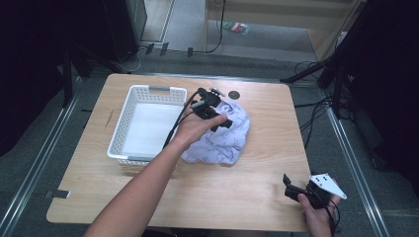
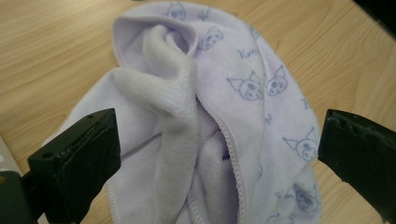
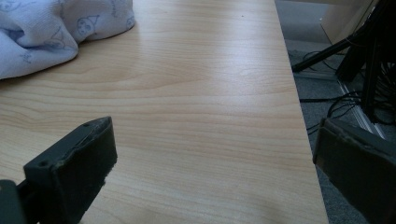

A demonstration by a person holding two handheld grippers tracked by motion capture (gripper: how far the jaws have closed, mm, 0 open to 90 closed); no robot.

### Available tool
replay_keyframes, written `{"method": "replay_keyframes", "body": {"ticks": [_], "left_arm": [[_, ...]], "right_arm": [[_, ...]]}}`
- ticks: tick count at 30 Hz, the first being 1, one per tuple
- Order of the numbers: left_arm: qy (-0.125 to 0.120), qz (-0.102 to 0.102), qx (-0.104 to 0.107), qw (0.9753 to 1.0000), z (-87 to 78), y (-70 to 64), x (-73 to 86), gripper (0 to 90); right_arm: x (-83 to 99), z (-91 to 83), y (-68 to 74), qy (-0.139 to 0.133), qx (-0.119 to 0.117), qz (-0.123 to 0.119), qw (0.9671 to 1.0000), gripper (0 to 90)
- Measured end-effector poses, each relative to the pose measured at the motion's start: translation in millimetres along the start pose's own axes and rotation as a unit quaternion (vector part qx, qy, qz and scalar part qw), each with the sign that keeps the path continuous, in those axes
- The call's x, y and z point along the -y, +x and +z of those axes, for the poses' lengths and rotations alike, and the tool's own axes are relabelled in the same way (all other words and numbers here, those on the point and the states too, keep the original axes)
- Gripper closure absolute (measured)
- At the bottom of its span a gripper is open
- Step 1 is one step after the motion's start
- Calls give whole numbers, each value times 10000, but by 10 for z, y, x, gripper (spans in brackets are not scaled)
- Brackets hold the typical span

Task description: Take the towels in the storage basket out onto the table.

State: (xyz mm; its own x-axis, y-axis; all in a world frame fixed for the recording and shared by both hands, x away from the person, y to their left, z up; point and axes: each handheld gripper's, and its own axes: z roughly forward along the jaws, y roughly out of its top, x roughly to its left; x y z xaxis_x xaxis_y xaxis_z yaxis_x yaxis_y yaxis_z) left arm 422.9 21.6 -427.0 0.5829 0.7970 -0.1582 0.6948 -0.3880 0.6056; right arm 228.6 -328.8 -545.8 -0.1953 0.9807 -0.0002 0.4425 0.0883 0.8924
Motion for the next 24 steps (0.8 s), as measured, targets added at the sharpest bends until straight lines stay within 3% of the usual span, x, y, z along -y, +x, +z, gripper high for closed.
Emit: {"method": "replay_keyframes", "body": {"ticks": [3,24], "left_arm": [[-95,-34,-129,9999,-103,69,20,0],[-422,-347,-442,9975,-638,503,291,0]], "right_arm": [[-1,2,1,5,6,1,10000,0],[-3,6,2,25,23,-7,10000,0]]}}
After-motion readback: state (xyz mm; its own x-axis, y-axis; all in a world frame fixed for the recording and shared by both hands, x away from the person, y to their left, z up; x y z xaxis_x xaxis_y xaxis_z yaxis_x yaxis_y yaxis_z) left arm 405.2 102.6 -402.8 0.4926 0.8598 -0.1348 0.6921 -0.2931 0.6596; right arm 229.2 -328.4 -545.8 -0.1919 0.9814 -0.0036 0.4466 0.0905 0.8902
